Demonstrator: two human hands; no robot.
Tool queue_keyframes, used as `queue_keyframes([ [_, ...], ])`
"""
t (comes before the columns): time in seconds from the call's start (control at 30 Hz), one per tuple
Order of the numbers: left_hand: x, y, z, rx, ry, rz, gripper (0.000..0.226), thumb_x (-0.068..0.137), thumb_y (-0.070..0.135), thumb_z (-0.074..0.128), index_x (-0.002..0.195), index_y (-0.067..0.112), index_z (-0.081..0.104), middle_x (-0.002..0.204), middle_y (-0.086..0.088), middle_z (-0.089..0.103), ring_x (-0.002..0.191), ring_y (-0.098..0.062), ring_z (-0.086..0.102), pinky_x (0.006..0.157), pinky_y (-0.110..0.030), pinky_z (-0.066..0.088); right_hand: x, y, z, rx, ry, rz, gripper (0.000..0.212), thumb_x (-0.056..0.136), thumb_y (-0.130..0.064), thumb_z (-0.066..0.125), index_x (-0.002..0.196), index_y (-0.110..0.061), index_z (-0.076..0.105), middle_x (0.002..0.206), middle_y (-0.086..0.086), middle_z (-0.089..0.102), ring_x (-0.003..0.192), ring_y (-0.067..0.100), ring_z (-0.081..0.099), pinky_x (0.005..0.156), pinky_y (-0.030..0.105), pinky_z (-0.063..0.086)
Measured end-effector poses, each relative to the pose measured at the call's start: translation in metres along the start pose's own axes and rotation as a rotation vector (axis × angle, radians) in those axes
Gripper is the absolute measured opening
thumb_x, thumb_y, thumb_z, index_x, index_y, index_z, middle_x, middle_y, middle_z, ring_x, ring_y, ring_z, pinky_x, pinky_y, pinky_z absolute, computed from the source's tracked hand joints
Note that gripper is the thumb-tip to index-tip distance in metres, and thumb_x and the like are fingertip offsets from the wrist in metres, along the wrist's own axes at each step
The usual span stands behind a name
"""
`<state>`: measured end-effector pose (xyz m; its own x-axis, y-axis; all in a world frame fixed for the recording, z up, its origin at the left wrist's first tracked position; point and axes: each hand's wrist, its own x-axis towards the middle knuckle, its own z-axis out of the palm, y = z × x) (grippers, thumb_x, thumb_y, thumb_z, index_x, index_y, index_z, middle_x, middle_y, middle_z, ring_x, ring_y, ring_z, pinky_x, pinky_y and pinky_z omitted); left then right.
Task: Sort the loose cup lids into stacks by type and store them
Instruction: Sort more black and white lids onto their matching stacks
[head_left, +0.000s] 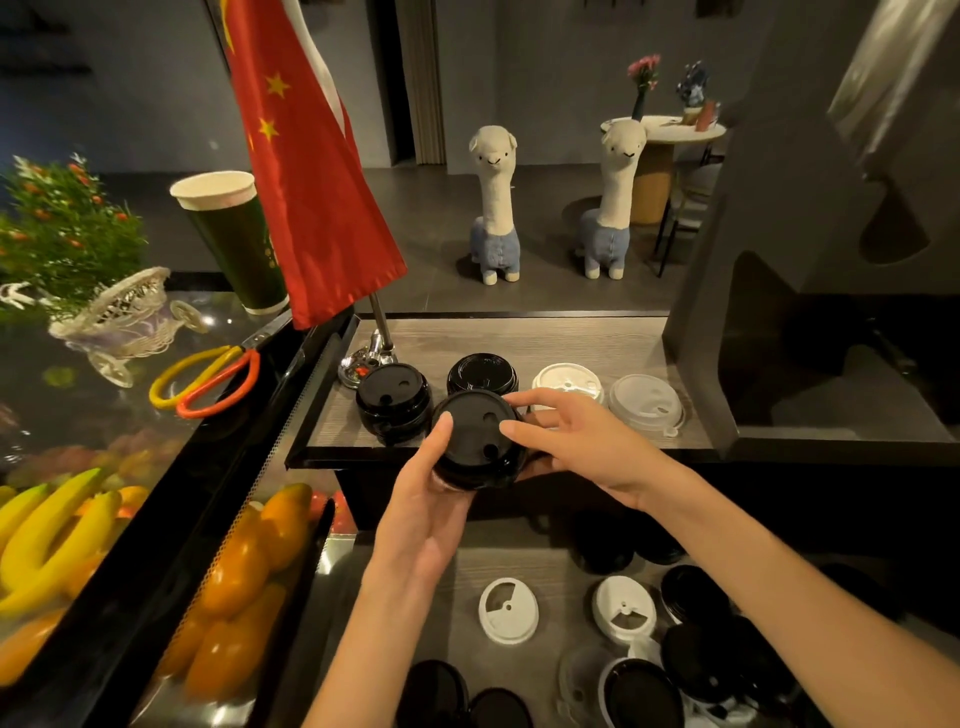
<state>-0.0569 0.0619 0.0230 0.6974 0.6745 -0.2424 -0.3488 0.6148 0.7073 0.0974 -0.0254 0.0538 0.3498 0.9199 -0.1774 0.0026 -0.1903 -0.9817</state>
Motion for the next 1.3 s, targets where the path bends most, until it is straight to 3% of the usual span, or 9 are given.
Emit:
queue_keyframes([
  [0.1,-0.003,-0.001,0.003,-0.059,-0.012,-0.027,0.038,0.104,0.033,0.048,0.131,0.011,0.062,0.124,-0.014,0.073,0.115,-0.027,0.071,0.09,-0.04,0.058,0.0,0.001,0.004,-0.001,0.031,-0.008,0.039,0.098,-0.017,0.07,0.134,-0.017,0.056,0.117,0.012,0.074,0.101,0.021,0.076,0.079,0.036,0.064],
  [0.23,-0.002,0.003,0.0,0.035,-0.002,-0.021,0.038,0.102,0.031,0.053,0.134,0.012,0.061,0.127,-0.014,0.072,0.121,-0.028,0.068,0.104,-0.045,0.051,0.002,0.003,-0.003,-0.651,0.208,-0.301,0.052,0.089,-0.043,0.077,0.135,-0.031,0.058,0.127,-0.01,0.06,0.11,0.006,0.063,0.093,0.025,0.055],
  [0.37,-0.002,0.011,0.004,0.119,-0.032,-0.011,0.036,0.105,0.032,0.048,0.133,0.015,0.062,0.126,-0.014,0.072,0.117,-0.026,0.07,0.098,-0.043,0.054,0.001,-0.019,-0.01,-0.74,-0.102,-0.5,0.079,0.08,-0.045,0.086,0.149,-0.035,0.049,0.147,-0.02,0.052,0.135,-0.002,0.048,0.108,0.017,0.043],
  [0.43,-0.003,0.016,0.008,0.102,-0.043,-0.009,0.04,0.107,0.038,0.041,0.131,0.014,0.064,0.127,-0.014,0.072,0.117,-0.027,0.069,0.1,-0.045,0.051,0.007,-0.022,-0.012,-0.818,-0.127,-0.542,0.08,0.08,-0.043,0.088,0.149,-0.034,0.049,0.147,-0.02,0.053,0.137,-0.002,0.047,0.111,0.017,0.041],
  [0.63,-0.004,0.021,0.013,-0.01,-0.037,0.007,0.06,0.107,0.052,0.029,0.139,0.011,0.058,0.128,-0.015,0.071,0.115,-0.027,0.071,0.092,-0.043,0.053,0.012,-0.016,-0.011,-0.821,-0.014,-0.498,0.083,0.077,-0.054,0.085,0.15,-0.041,0.046,0.141,-0.018,0.049,0.124,-0.003,0.051,0.104,0.017,0.044],
  [0.8,-0.004,0.018,0.017,-0.015,-0.037,0.053,0.061,0.107,0.054,0.024,0.149,0.019,0.049,0.135,-0.011,0.068,0.125,-0.027,0.065,0.114,-0.046,0.041,0.017,-0.001,0.002,-0.672,0.109,-0.455,0.082,0.071,-0.058,0.086,0.143,-0.039,0.052,0.131,-0.017,0.053,0.115,-0.006,0.056,0.094,0.01,0.047],
  [0.93,-0.004,0.016,0.014,0.015,-0.078,0.092,0.06,0.107,0.055,0.022,0.154,0.024,0.043,0.142,-0.01,0.063,0.137,-0.028,0.054,0.123,-0.05,0.029,0.017,0.001,0.005,-0.493,0.065,-0.385,0.076,0.075,-0.042,0.09,0.141,-0.038,0.053,0.128,-0.018,0.057,0.108,0.002,0.064,0.089,0.02,0.057],
  [1.07,-0.004,0.02,0.012,0.092,-0.104,0.12,0.06,0.107,0.055,0.02,0.156,0.027,0.04,0.143,-0.005,0.063,0.138,-0.023,0.054,0.123,-0.049,0.03,0.017,-0.001,0.004,-0.457,-0.003,-0.461,0.079,0.078,-0.027,0.091,0.145,-0.031,0.051,0.136,-0.013,0.058,0.117,0.0,0.062,0.094,0.015,0.051],
  [1.3,-0.005,0.039,0.008,0.117,-0.126,0.068,0.058,0.107,0.05,0.027,0.145,0.014,0.054,0.137,-0.011,0.066,0.128,-0.025,0.063,0.109,-0.044,0.045,0.028,-0.019,-0.008,-0.657,-0.051,-0.522,0.082,0.075,-0.043,0.089,0.146,-0.043,0.049,0.139,-0.025,0.053,0.122,-0.006,0.054,0.094,0.01,0.047],
])
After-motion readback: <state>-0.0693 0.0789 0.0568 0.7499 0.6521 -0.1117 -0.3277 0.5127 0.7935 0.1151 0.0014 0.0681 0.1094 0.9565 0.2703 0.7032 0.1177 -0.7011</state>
